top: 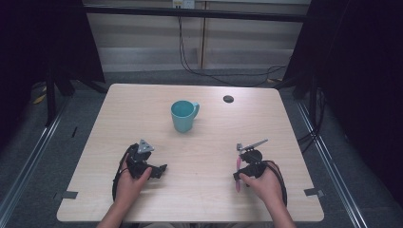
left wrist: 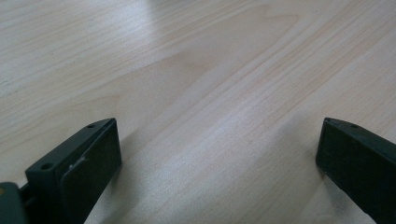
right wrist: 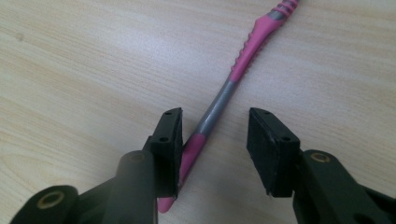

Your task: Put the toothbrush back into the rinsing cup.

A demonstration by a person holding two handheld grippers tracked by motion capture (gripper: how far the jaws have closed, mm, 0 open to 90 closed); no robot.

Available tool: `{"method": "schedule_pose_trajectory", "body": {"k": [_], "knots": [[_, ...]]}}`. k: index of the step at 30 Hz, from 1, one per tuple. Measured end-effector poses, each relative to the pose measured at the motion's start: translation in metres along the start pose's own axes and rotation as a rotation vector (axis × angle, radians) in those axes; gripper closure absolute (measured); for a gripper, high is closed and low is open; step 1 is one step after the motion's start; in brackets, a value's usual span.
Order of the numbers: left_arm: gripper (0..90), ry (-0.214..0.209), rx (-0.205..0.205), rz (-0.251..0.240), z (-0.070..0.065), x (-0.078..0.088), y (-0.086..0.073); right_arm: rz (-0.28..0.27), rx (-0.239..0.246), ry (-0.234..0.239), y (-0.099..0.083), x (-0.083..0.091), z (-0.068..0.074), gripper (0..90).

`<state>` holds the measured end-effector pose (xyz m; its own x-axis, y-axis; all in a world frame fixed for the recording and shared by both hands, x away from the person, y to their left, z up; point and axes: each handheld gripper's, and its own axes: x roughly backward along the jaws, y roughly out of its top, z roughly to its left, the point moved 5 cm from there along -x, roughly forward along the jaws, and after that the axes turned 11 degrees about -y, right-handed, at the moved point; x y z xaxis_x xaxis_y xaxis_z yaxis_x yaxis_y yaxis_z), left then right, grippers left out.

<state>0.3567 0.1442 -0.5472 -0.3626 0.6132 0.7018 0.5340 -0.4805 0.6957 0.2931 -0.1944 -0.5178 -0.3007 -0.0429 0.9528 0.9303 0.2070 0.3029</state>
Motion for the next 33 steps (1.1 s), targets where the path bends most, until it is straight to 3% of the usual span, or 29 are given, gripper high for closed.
{"method": "schedule_pose_trajectory", "body": {"k": [6, 7, 9, 26, 33], "knots": [[0.0, 0.000, 0.000, -0.001, 0.000, 0.000, 0.000, 0.025, 0.015, -0.023, -0.001, 0.001, 0.002, 72.7], [0.0, 0.000, 0.000, 0.000, 0.000, 0.000, 0.000, 0.034, 0.028, -0.039, -0.001, 0.001, 0.002, 80.6], [0.0, 0.000, -0.001, 0.001, 0.000, 0.000, 0.000, 0.038, 0.024, -0.031, -0.001, 0.001, 0.002, 82.1], [0.0, 0.000, -0.002, 0.004, 0.000, 0.000, 0.000, 0.045, 0.048, -0.047, 0.001, 0.001, -0.003, 82.9], [0.0, 0.000, -0.003, 0.003, 0.000, 0.000, 0.000, 0.016, 0.063, -0.047, 0.003, 0.009, -0.007, 82.9]]}}
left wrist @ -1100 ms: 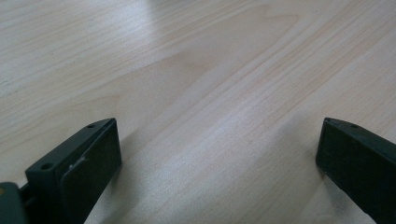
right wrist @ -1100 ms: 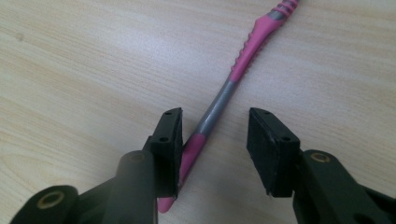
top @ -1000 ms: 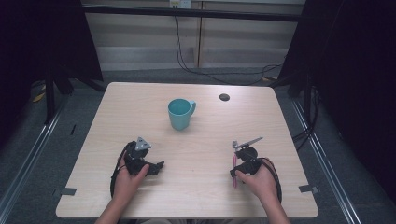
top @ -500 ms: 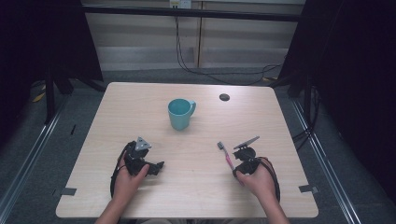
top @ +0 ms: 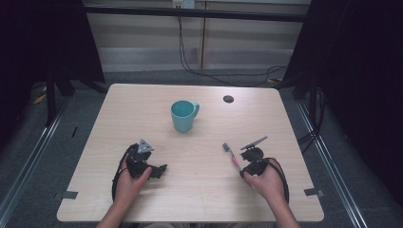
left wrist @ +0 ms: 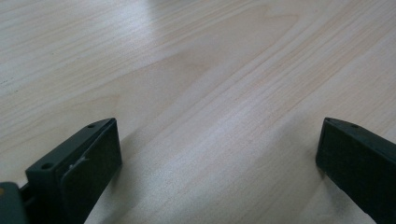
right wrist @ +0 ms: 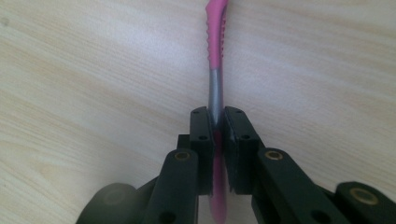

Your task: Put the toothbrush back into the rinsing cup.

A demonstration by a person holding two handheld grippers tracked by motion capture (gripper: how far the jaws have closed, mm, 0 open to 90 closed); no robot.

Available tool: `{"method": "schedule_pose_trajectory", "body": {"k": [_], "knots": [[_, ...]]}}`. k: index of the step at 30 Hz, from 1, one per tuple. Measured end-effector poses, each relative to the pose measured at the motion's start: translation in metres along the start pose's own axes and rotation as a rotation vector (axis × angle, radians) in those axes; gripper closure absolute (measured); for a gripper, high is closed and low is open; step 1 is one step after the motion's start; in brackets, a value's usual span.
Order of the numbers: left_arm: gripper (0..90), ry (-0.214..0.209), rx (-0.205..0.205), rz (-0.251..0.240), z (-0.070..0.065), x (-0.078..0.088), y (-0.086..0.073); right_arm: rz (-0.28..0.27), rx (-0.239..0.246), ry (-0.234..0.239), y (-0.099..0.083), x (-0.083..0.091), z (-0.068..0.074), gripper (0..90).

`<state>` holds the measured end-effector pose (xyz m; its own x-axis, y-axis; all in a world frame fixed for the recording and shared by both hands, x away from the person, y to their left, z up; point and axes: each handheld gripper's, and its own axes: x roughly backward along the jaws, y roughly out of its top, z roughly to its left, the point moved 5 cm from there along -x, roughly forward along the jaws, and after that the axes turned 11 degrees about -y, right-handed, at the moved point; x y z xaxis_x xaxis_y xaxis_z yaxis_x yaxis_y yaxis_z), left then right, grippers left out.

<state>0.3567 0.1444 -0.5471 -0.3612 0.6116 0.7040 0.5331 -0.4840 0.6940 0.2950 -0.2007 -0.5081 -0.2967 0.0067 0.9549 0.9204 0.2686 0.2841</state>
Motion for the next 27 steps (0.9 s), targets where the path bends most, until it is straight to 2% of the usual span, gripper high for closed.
{"method": "schedule_pose_trajectory", "body": {"k": [7, 12, 19, 22, 26, 27], "knots": [[1.7, -0.002, -0.012, -0.005, 0.001, 0.001, 0.001, -0.063, -0.024, 0.016, 0.005, 0.009, -0.006, 82.9], [14.8, -0.012, -0.016, -0.025, 0.001, 0.001, 0.004, -0.112, -0.038, 0.047, 0.009, 0.013, -0.005, 82.9], [15.7, -0.041, 0.001, -0.019, -0.001, 0.000, 0.008, -0.172, -0.044, 0.056, 0.013, 0.013, -0.003, 82.9], [16.0, -0.084, 0.028, -0.019, -0.002, 0.001, 0.009, -0.199, -0.047, 0.078, 0.015, 0.012, -0.002, 82.9], [15.9, -0.095, 0.035, -0.033, -0.003, 0.002, 0.014, -0.211, -0.052, 0.090, 0.017, 0.012, 0.001, 82.9], [15.9, -0.131, 0.060, -0.044, -0.004, 0.003, 0.018, -0.220, -0.055, 0.092, 0.018, 0.013, 0.002, 82.9]]}}
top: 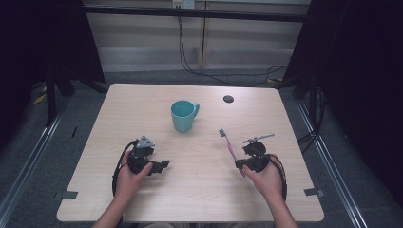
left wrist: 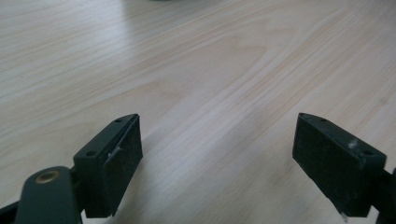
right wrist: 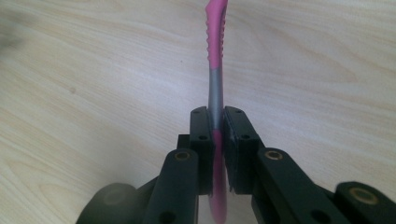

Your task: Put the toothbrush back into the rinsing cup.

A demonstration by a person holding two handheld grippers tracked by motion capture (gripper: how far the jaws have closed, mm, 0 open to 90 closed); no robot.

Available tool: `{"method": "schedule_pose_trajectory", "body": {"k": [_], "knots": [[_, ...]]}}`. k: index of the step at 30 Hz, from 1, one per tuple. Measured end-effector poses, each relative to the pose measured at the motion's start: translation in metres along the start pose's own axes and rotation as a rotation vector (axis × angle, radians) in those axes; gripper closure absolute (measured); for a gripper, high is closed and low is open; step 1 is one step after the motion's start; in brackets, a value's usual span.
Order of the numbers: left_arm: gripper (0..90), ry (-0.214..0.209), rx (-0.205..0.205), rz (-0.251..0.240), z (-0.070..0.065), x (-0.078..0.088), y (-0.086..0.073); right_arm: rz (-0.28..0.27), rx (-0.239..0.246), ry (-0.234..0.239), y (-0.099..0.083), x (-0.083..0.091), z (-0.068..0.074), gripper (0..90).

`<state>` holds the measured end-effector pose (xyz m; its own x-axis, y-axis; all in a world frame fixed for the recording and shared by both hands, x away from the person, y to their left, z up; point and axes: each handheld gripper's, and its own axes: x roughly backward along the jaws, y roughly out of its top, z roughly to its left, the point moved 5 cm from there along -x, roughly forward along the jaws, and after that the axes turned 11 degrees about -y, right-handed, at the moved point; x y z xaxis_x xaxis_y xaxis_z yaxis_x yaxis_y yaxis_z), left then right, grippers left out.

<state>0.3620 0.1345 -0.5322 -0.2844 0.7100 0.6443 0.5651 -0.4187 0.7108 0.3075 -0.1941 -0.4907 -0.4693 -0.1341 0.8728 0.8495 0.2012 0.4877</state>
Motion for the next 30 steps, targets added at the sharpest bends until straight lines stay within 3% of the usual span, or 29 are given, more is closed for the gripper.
{"method": "schedule_pose_trajectory", "body": {"k": [3, 23, 30], "knots": [[16.0, -0.015, 0.015, -0.009, -0.002, 0.000, 0.004, -0.005, 0.000, 0.013, 0.001, 0.001, 0.002, 82.9], [16.5, -0.072, -0.064, -0.037, -0.033, -0.010, 0.045, -0.070, 0.024, 0.051, 0.012, 0.001, 0.021, 82.9], [17.0, -0.093, -0.061, -0.044, -0.041, -0.015, 0.054, -0.089, 0.031, 0.061, 0.016, 0.003, 0.028, 82.9]]}}
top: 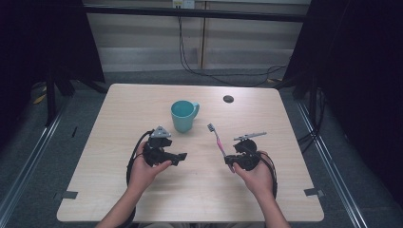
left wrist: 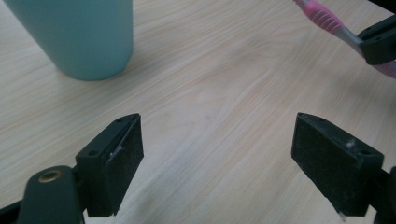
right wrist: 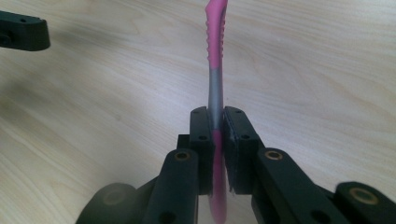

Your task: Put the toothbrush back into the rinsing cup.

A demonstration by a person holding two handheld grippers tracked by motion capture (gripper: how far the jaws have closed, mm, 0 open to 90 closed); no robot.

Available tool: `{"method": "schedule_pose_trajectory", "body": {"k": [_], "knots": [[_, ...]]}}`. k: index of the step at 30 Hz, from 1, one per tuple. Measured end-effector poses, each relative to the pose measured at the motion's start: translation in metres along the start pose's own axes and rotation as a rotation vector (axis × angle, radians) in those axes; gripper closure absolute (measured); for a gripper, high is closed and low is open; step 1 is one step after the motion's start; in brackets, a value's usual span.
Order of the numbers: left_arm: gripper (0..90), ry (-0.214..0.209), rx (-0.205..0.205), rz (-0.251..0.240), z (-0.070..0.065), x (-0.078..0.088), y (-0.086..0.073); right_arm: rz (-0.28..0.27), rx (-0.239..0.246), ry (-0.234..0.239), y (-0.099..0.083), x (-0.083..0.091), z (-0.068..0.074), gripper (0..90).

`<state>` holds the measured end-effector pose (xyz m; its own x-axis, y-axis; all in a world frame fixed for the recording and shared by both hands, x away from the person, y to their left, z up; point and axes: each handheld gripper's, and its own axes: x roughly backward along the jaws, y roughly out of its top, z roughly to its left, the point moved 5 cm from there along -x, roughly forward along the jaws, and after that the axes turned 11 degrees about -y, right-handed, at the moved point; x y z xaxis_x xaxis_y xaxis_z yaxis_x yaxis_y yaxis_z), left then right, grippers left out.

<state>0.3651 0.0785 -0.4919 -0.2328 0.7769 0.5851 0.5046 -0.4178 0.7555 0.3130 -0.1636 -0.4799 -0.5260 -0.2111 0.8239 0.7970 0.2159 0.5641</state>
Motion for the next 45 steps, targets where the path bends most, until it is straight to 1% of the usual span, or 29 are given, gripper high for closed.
{"method": "schedule_pose_trajectory", "body": {"k": [2, 3, 7, 8, 9, 10, 12, 15, 20, 21, 24, 25, 26, 27, 29, 31, 34, 35, 39, 40, 43, 45], "knots": [[17.2, -0.008, -0.003, 0.004, -0.002, -0.002, 0.003, -0.010, 0.004, 0.005, 0.002, 0.001, 0.003, 82.9], [17.3, -0.015, 0.008, -0.003, -0.003, -0.004, 0.005, -0.011, 0.005, 0.005, 0.002, 0.001, 0.003, 82.9], [17.5, -0.023, 0.017, -0.006, -0.005, -0.007, 0.008, -0.012, 0.004, 0.005, 0.003, 0.001, 0.003, 82.9], [17.8, -0.035, 0.023, -0.010, -0.006, -0.009, 0.010, -0.012, 0.003, 0.006, 0.003, 0.001, 0.003, 82.9], [17.8, -0.035, 0.023, -0.010, -0.006, -0.009, 0.010, -0.015, 0.003, 0.008, 0.003, 0.001, 0.003, 82.9], [17.9, -0.048, 0.033, -0.017, -0.008, -0.011, 0.011, -0.014, 0.005, 0.010, 0.003, 0.000, 0.004, 82.9], [17.9, -0.053, 0.035, -0.016, -0.008, -0.012, 0.012, -0.014, 0.006, 0.010, 0.003, 0.000, 0.004, 82.9], [18.5, -0.071, 0.051, -0.029, -0.011, -0.015, 0.016, -0.019, 0.016, 0.016, 0.003, -0.001, 0.007, 82.9], [19.8, -0.086, 0.063, -0.041, -0.013, -0.016, 0.018, -0.031, 0.018, 0.018, 0.004, -0.001, 0.010, 82.9], [20.1, -0.095, 0.073, -0.046, -0.014, -0.017, 0.020, -0.035, 0.018, 0.023, 0.004, -0.001, 0.011, 82.9], [20.9, -0.095, 0.075, -0.047, -0.014, -0.017, 0.021, -0.039, 0.020, 0.027, 0.004, -0.001, 0.013, 82.9], [21.5, -0.104, 0.079, -0.050, -0.015, -0.018, 0.022, -0.049, 0.021, 0.034, 0.005, 0.000, 0.015, 82.9], [22.7, -0.104, 0.079, -0.050, -0.015, -0.018, 0.022, -0.049, 0.021, 0.034, 0.005, 0.000, 0.015, 82.9], [23.5, -0.107, 0.074, -0.045, -0.015, -0.019, 0.023, -0.051, 0.030, 0.041, 0.005, 0.000, 0.019, 82.9], [23.5, -0.116, 0.083, -0.049, -0.016, -0.020, 0.024, -0.055, 0.033, 0.037, 0.006, 0.000, 0.020, 82.9], [24.2, -0.122, 0.085, -0.045, -0.016, -0.021, 0.024, -0.059, 0.040, 0.045, 0.006, 0.000, 0.022, 82.9], [28.5, -0.128, 0.085, -0.046, -0.017, -0.022, 0.025, -0.065, 0.046, 0.051, 0.007, 0.000, 0.024, 82.9], [29.7, -0.137, 0.086, -0.052, -0.018, -0.023, 0.026, -0.068, 0.047, 0.051, 0.007, 0.001, 0.026, 82.9], [31.6, -0.146, 0.081, -0.052, -0.019, -0.023, 0.027, -0.073, 0.052, 0.054, 0.008, 0.002, 0.027, 82.9], [32.2, -0.152, 0.081, -0.063, -0.020, -0.023, 0.028, -0.076, 0.056, 0.052, 0.008, 0.002, 0.027, 82.9], [33.4, -0.157, 0.076, -0.066, -0.021, -0.023, 0.029, -0.080, 0.054, 0.057, 0.008, 0.003, 0.028, 82.9], [33.1, -0.149, 0.078, -0.075, -0.021, -0.022, 0.030, -0.079, 0.057, 0.058, 0.008, 0.002, 0.029, 82.9]]}}
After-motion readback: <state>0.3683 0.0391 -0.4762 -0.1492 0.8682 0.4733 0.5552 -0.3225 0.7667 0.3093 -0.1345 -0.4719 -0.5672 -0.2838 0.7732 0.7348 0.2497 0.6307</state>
